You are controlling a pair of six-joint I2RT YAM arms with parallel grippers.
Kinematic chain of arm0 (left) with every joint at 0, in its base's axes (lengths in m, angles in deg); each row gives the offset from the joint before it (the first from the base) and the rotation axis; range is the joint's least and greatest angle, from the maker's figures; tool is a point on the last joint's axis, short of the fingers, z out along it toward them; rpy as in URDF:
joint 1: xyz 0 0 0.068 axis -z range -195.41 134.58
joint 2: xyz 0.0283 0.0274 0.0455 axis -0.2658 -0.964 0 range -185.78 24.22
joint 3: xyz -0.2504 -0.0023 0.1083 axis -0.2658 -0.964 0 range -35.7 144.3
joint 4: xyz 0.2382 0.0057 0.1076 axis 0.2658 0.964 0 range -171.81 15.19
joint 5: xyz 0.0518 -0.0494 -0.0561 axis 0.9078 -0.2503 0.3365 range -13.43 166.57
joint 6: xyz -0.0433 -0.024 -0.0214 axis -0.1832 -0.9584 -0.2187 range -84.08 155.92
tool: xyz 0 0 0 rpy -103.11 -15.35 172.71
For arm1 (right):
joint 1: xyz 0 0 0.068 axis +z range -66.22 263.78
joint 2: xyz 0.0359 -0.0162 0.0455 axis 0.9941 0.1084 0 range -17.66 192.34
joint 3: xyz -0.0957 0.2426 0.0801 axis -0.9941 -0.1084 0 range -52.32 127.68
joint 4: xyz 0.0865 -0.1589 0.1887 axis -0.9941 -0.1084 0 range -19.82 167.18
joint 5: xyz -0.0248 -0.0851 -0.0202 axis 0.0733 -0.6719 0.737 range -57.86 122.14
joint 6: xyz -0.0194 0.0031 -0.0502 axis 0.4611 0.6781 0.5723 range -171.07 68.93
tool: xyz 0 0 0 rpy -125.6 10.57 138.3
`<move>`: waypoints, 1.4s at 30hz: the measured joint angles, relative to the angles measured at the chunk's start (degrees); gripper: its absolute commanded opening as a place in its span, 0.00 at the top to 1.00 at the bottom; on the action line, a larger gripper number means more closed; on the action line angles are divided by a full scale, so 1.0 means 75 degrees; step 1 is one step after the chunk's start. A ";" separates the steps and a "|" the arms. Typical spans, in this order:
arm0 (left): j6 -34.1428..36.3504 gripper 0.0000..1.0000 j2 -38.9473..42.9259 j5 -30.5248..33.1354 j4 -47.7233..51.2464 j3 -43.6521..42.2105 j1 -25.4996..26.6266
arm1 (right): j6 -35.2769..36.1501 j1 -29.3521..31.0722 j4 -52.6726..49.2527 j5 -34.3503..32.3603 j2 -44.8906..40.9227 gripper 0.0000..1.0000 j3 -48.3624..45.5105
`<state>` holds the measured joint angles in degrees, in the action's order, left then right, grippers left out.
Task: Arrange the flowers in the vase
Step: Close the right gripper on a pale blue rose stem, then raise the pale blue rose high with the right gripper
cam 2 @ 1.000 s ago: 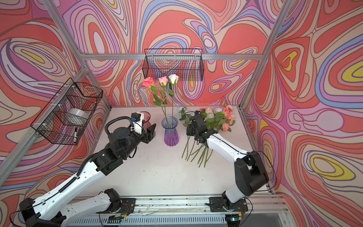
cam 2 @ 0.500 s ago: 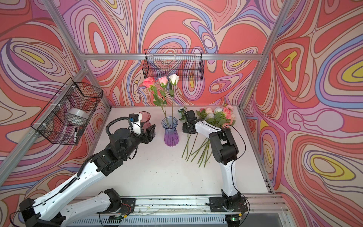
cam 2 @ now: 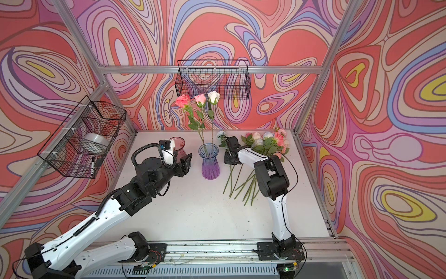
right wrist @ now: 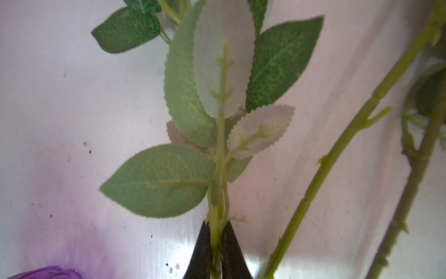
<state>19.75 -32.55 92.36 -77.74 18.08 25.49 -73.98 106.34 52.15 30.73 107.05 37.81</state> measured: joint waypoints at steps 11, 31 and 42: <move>-0.0166 0.31 -0.0189 -0.0248 0.0009 0.0000 -0.0003 | -0.0219 0.0000 0.0227 -0.0178 -0.0956 1.00 -0.0420; -0.0044 0.30 -0.0676 -0.0283 0.0119 0.0003 -0.0006 | -0.0618 0.0000 -0.0431 -0.0207 -0.1408 1.00 0.0251; 0.0096 0.30 -0.0484 -0.0041 0.0117 0.0003 -0.0006 | 0.0070 0.0000 -0.1419 -0.0358 -0.2841 1.00 0.0297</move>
<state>20.47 -36.18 92.06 -76.86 18.10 25.45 -73.46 106.34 41.50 28.04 85.74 40.04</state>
